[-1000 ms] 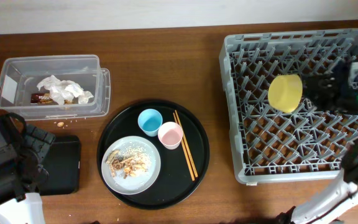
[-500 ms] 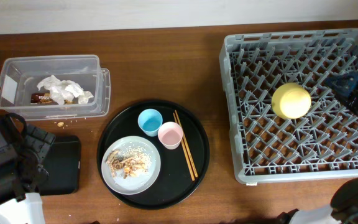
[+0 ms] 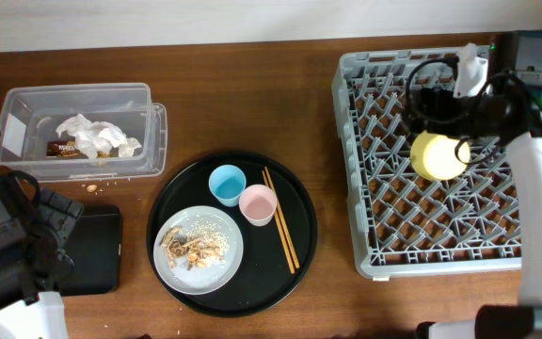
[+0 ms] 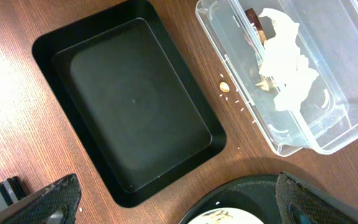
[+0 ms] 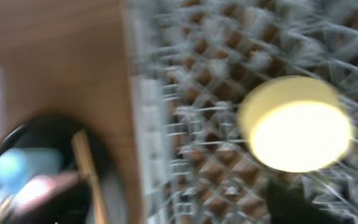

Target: Sort waste into correct bins and load items into the dishwasher rack

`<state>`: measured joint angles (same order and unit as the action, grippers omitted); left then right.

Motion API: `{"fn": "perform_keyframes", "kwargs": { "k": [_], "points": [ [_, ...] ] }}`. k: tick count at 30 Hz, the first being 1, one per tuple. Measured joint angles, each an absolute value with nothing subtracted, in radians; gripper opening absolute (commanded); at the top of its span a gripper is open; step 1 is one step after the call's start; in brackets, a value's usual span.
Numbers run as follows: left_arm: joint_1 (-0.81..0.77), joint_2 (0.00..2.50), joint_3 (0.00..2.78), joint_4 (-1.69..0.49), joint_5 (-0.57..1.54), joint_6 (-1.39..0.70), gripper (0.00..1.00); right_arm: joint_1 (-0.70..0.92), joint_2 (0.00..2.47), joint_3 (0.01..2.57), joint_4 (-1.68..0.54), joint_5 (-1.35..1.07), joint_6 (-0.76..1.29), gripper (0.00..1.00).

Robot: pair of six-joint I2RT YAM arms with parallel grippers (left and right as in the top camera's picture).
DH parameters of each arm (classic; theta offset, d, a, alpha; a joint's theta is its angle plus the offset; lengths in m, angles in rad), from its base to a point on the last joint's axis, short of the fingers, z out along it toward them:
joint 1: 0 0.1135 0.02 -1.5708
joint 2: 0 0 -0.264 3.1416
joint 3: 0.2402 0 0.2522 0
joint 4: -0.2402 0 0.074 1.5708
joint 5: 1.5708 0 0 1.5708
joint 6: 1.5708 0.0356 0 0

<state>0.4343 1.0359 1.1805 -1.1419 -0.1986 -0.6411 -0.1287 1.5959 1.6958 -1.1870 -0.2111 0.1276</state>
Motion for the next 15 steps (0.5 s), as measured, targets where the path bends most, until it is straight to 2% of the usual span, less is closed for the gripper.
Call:
{"fn": "perform_keyframes", "kwargs": {
  "k": [1, 8, 15],
  "points": [
    [0.434, 1.036, 1.180, -1.142, -0.199, -0.641, 0.99, -0.133, 1.625, 1.696, -1.187, -0.155, 0.158, 0.04],
    [0.434, 1.036, 1.180, -1.142, -0.199, -0.641, 0.99, -0.171, 1.849, 1.696, -1.146, -0.010, 0.238, 0.04],
    [0.434, 1.036, 1.180, -1.142, -0.199, -0.641, 0.99, -0.171, 1.940, 1.696, -1.157, 0.038, 0.266, 0.04]
  ]
}}
